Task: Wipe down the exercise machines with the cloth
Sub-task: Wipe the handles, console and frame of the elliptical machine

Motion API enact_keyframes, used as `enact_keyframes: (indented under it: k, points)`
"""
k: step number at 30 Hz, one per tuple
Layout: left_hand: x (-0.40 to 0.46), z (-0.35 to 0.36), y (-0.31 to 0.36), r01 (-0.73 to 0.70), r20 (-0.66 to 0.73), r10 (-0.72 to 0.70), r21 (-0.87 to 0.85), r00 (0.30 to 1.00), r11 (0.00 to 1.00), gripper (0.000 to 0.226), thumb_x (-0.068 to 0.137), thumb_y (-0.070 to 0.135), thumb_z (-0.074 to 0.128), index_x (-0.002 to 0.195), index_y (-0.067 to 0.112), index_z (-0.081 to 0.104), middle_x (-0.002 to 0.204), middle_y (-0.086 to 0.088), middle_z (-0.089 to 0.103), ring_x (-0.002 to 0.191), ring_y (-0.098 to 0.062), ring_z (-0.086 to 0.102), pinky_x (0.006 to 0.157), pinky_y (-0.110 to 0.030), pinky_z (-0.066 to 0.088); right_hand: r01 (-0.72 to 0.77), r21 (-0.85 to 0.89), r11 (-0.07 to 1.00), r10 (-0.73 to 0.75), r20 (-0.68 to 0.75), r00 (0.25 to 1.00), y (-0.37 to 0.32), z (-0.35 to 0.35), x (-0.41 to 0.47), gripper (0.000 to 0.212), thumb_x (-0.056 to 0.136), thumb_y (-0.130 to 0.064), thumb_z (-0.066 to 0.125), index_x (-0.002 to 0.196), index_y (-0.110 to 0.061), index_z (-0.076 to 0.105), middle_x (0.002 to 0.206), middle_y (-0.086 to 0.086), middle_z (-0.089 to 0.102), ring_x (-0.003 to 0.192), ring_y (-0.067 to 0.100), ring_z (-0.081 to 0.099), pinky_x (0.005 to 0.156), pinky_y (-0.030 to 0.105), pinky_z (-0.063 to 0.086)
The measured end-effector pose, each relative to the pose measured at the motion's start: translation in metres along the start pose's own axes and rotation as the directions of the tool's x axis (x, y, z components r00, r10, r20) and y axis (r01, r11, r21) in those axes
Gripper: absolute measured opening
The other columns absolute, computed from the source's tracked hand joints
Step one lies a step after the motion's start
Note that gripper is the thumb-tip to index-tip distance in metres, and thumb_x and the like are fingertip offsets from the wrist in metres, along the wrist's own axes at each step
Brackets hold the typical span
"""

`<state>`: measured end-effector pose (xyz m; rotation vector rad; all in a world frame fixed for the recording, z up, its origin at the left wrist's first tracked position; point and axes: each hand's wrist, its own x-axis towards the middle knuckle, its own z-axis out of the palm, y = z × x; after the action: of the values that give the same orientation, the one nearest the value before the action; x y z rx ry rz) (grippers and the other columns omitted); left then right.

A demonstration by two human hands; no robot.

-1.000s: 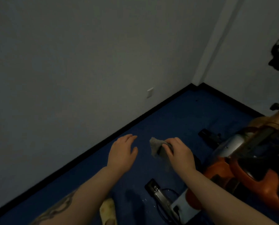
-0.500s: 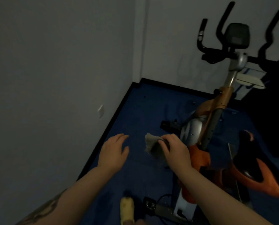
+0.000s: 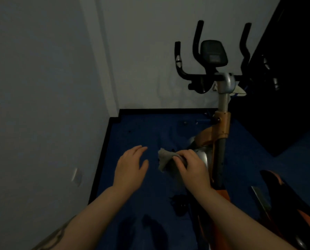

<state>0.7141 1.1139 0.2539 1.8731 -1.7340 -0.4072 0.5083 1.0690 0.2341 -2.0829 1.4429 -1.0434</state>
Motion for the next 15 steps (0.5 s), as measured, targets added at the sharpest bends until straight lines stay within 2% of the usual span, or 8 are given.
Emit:
enact_keyframes:
  k: [7, 12, 15]
  points:
    - [0.117, -0.003, 0.005, -0.195, 0.08, 0.197, -0.029, 0.977, 0.98, 0.046, 0.097, 0.028, 0.052, 0.143, 0.024, 0.044, 0.148, 0.003, 0.04, 0.136, -0.014, 0.034, 0.111, -0.026, 0.022, -0.116, -0.056, 0.992, 0.104, -0.181, 0.978, 0.0, -0.011, 0.088, 0.009, 0.094, -0.029, 0.06, 0.092, -0.021, 0.063, 0.089, -0.009, 0.058, 0.082, 0.003, 0.055, 0.072, 0.025, 0.048]
    - [0.199, -0.006, 0.033, -0.381, 0.111, 0.386, -0.06, 0.916, 0.923, 0.046, 0.097, 0.027, 0.051, 0.142, 0.024, 0.044, 0.148, 0.003, 0.04, 0.136, -0.015, 0.034, 0.112, -0.028, 0.022, -0.238, -0.053, 0.97, 0.203, -0.365, 0.909, 0.004, -0.03, 0.142, 0.009, 0.093, -0.027, 0.062, 0.09, -0.019, 0.064, 0.087, -0.009, 0.059, 0.081, 0.004, 0.055, 0.073, 0.025, 0.048]
    - [0.241, -0.001, 0.048, -0.431, 0.115, 0.439, -0.085, 0.891, 0.898, 0.046, 0.097, 0.027, 0.051, 0.142, 0.023, 0.044, 0.148, 0.002, 0.041, 0.135, -0.017, 0.034, 0.113, -0.032, 0.024, -0.29, -0.074, 0.954, 0.233, -0.426, 0.875, 0.012, -0.043, 0.176, 0.012, 0.093, -0.029, 0.062, 0.088, -0.018, 0.065, 0.085, -0.009, 0.059, 0.085, 0.011, 0.057, 0.073, 0.029, 0.049]
